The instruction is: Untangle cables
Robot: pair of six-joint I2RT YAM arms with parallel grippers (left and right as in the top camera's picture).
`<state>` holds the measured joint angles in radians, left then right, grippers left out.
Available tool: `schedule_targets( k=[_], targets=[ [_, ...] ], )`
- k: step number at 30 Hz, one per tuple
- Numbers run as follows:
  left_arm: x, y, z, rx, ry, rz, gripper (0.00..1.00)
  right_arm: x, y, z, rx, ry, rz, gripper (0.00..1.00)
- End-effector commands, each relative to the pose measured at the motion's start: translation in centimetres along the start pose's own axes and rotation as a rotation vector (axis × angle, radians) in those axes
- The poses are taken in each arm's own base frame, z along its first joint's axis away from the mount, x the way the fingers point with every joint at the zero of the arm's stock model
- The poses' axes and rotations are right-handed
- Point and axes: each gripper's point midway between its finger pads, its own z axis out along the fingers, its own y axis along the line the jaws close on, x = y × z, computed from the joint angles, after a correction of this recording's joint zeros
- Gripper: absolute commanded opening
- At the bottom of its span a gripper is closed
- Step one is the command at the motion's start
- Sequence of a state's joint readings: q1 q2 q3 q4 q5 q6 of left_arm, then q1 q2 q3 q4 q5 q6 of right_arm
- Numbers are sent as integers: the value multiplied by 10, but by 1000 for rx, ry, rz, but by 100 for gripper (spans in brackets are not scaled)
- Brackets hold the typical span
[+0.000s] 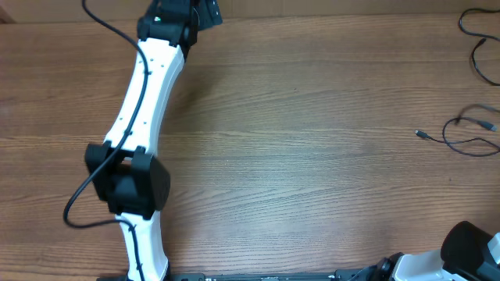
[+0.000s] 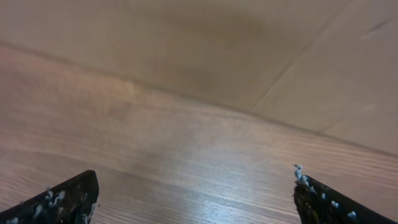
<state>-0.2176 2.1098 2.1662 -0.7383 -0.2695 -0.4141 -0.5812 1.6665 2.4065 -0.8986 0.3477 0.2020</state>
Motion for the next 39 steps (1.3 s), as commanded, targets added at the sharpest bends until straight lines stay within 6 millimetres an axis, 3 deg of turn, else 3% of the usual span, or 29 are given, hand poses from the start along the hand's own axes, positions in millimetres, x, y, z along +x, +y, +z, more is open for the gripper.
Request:
schedule_targets(
  k=[1,6,12,15,19,21,25,28,31,35,36,37,38,39],
  targets=[
    [-33,-6,-49,31,-90,38,100,-61,-19,-47,-7,-167,62,4],
    [-34,-6,-59,34,-91,40,100,-102,-37,-66,18,-305,96,4],
    [-23,-1,-59,14,-44,54,100,-153,-34,-106,-31,-496,149,4],
    [-17,2,-59,4,-20,62,100,-162,-38,-113,-5,-536,129,4],
    [-14,4,-59,-2,-6,67,100,-141,-39,-94,22,-449,85,4],
    [-13,4,-59,-2,-4,67,100,-119,-40,-73,36,-366,96,4],
    [-11,2,-59,7,6,69,100,-53,-47,-25,93,-138,115,4],
    [-10,-3,-59,36,14,59,100,20,-49,-2,109,132,124,10],
    [-7,-12,-59,94,32,51,100,100,-39,6,81,441,254,4],
    [0,-18,-61,132,66,55,100,201,-32,16,134,799,355,4],
    [2,-18,-61,130,74,56,100,223,-34,21,168,854,356,7],
    [5,-16,-61,125,84,58,100,246,-38,27,208,903,369,21],
    [7,-15,-61,121,94,61,100,268,-41,32,245,945,386,44],
    [10,-14,-61,117,103,63,100,289,-45,37,278,983,396,57]
  ],
)
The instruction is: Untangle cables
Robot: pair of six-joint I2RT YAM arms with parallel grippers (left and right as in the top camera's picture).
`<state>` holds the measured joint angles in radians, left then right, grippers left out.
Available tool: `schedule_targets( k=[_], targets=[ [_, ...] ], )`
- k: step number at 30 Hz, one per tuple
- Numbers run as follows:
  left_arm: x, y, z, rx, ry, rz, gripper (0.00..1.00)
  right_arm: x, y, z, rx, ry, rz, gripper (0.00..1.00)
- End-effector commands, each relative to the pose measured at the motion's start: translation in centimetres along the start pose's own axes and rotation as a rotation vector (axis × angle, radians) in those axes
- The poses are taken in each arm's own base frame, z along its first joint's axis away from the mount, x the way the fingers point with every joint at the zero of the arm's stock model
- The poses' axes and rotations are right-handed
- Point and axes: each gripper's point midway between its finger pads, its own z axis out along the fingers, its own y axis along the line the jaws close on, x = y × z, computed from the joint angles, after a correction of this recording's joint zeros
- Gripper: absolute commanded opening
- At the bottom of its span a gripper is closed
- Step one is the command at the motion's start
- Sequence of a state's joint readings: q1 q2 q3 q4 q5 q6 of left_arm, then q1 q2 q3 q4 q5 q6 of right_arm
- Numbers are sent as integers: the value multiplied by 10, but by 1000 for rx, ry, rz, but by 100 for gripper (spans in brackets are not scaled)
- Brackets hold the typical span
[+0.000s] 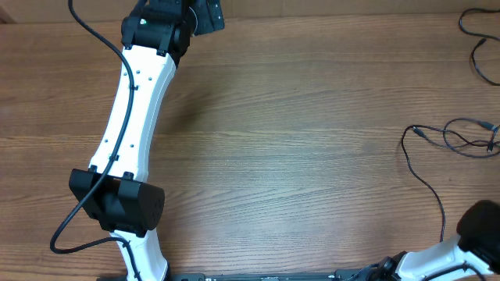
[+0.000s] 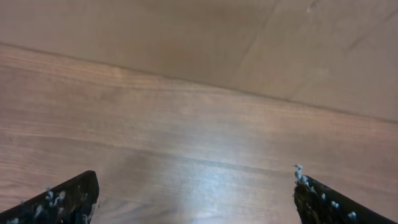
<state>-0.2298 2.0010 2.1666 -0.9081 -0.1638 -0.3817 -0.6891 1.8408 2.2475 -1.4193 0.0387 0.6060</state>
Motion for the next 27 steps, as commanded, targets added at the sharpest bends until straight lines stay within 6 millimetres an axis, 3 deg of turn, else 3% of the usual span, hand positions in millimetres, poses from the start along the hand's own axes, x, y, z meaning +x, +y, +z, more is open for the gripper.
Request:
schedule_targets(
  k=[1,2,3,6,12,17,21,27],
  targets=[
    [3,-7,-7,29,16,13,100,41,-9,66,62,176,127,62],
    [5,-6,-7,25,25,15,100,49,-14,83,78,201,135,74],
    [7,-5,-7,22,32,16,100,56,-18,98,94,222,150,100],
    [13,-2,-8,11,57,20,100,76,-32,133,131,266,181,100],
    [23,2,-8,-6,100,28,100,104,-53,179,150,279,211,100],
    [27,4,-9,-12,117,30,100,111,-59,196,134,265,198,100],
    [31,6,-9,-19,133,33,100,106,-58,198,127,238,180,100],
    [38,8,-10,-30,159,38,100,96,-76,207,205,182,179,100]
  ],
)
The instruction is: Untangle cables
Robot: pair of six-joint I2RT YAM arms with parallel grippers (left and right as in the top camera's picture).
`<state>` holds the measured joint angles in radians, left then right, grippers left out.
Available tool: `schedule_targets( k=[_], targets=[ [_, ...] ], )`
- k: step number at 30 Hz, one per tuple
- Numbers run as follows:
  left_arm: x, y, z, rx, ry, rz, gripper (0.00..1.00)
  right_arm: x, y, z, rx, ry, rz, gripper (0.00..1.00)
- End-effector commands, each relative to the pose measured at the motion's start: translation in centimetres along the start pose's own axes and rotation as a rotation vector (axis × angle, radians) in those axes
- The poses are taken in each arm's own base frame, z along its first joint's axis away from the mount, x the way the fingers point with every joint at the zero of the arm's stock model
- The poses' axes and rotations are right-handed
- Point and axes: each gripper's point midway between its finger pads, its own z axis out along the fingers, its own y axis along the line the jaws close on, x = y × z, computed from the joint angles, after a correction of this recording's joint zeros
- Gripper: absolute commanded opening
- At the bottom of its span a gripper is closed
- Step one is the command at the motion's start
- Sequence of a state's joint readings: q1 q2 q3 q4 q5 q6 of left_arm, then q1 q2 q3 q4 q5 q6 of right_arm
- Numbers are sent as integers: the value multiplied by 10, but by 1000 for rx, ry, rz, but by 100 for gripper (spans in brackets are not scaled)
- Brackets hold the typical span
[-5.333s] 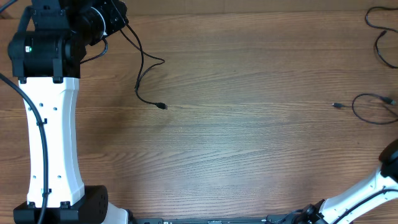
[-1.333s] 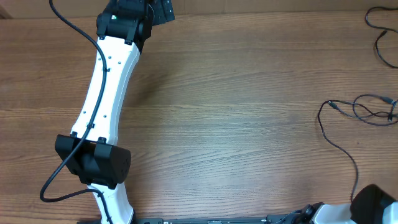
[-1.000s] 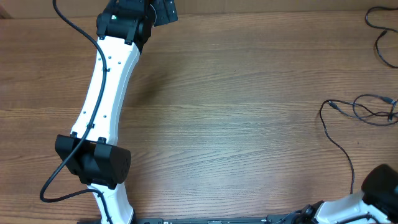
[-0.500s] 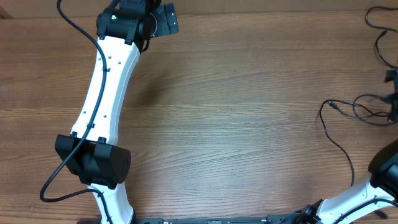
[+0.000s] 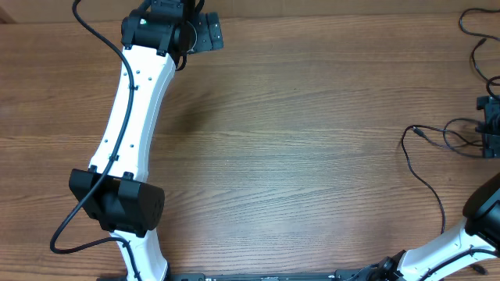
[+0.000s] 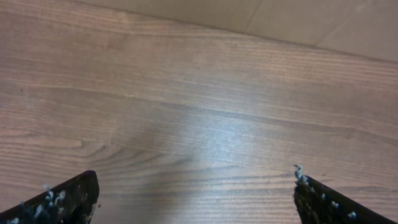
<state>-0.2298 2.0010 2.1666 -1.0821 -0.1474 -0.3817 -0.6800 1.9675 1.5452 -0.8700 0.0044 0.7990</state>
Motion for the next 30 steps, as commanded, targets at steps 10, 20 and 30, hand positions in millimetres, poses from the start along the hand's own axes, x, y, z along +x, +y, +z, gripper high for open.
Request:
schedule_targets(
  k=[10,20,30],
  targets=[
    [0,-4,-7,14,1,14,100,-10,-13,28,67,-30,-6,4],
    [2,-3,-7,12,6,24,100,-41,112,-129,-472,-147,-281,4],
    [2,-3,-7,12,6,25,100,-84,160,-417,-845,-719,-443,4]
  ],
)
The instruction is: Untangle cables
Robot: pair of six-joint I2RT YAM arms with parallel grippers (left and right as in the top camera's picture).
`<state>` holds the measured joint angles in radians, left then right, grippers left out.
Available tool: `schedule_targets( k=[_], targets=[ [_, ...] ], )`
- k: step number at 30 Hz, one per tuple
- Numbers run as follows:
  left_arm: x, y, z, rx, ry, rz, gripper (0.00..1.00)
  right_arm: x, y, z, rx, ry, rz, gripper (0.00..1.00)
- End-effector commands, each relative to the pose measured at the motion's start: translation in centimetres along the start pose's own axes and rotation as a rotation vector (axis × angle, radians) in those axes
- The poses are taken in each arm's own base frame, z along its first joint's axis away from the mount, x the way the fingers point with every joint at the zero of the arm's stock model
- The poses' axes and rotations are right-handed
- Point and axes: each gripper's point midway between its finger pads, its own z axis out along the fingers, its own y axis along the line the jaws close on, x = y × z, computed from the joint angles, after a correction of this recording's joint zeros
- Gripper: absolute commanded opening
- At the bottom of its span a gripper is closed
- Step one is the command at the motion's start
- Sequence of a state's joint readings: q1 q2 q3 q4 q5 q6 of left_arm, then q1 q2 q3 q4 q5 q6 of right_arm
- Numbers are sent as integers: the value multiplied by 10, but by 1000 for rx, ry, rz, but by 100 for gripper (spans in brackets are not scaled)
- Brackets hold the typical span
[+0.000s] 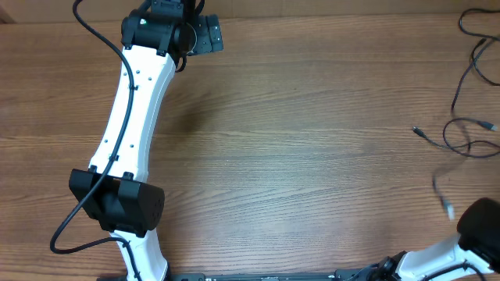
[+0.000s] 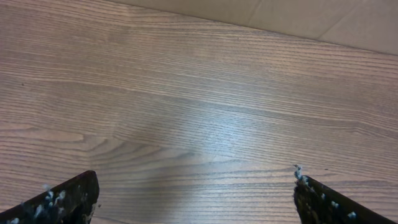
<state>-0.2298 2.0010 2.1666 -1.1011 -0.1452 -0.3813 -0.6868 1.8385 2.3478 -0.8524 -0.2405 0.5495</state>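
Note:
Thin black cables lie tangled at the table's right edge: a loop [image 1: 467, 139] with a small plug end [image 1: 419, 133], and another strand [image 1: 474, 48] running up to the far right corner. A blurred cable end [image 1: 446, 205] shows lower down, apart from the loop. My left gripper [image 1: 206, 35] is at the far left of the table, far from the cables. In the left wrist view it [image 2: 196, 190] stands open over bare wood, nothing between its fingertips [image 2: 74, 193]. My right gripper is out of view; only the right arm's dark joint [image 1: 478, 226] shows at the bottom right.
The wooden table [image 1: 312, 156] runs to a pale back wall [image 2: 298, 15] just beyond the left gripper. The white left arm [image 1: 137, 109] crosses the table's left part, its dark elbow joint [image 1: 117, 204] near the front.
My right gripper, then at the right edge beside the cable loop, has left the view. The long strand running toward the front edge is gone; a blurred cable end shows instead. The left arm stayed still.
At first the cables lay bunched at the right, with the left gripper at the back edge facing the wall. Then a long strand lay stretched toward the front. Then my right gripper was at the loop and the left faced the table. Now the long strand is gone.

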Motion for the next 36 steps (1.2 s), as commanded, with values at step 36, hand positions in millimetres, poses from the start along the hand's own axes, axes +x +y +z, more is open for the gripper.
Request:
schedule_targets(
  k=[36],
  targets=[
    [-4,1,-6,1,-16,15,100,-89,56,-139,46,-398,-224,4]
  ],
)
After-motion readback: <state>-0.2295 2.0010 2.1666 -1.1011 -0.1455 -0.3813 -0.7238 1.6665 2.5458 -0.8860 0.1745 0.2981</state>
